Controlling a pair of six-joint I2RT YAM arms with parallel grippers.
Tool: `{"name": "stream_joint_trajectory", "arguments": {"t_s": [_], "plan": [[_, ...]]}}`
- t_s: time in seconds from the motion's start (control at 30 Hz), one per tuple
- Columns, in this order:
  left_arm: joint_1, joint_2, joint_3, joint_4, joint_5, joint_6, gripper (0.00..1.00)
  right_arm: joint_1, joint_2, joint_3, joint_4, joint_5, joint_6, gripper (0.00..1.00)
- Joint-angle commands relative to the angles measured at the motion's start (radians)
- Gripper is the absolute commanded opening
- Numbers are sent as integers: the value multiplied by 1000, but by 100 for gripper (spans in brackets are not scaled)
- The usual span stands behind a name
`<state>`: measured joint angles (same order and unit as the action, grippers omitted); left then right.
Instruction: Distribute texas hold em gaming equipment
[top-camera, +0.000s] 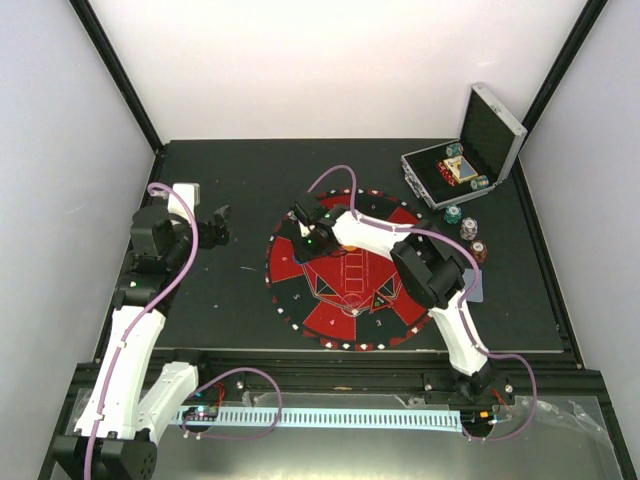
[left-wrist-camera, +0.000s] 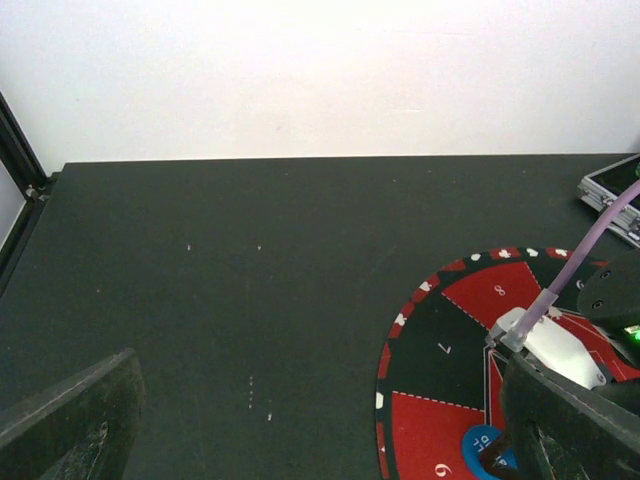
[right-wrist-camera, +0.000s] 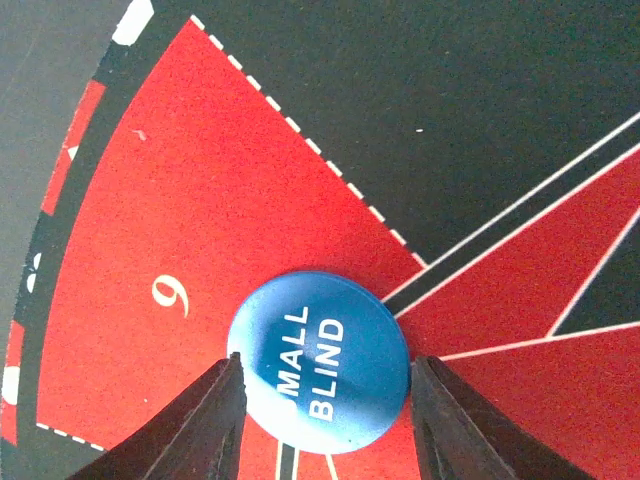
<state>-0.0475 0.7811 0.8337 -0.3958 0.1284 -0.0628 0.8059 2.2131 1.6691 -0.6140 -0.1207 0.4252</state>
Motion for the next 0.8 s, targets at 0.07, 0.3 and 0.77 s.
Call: {"name": "stream_joint_trajectory", "arguments": {"t_s": [0.07,0.3,0.77], "plan": [[-6,6,4,2,14,-11,99,18,9,-10,-3,-8,6,47],[-5,7,5,2,12,-11,99,-2,-87,52,-100,194,-34,55],[-7,4,5,1,11,-11,99,-76,-74,27,-92,122,-70,63]]}}
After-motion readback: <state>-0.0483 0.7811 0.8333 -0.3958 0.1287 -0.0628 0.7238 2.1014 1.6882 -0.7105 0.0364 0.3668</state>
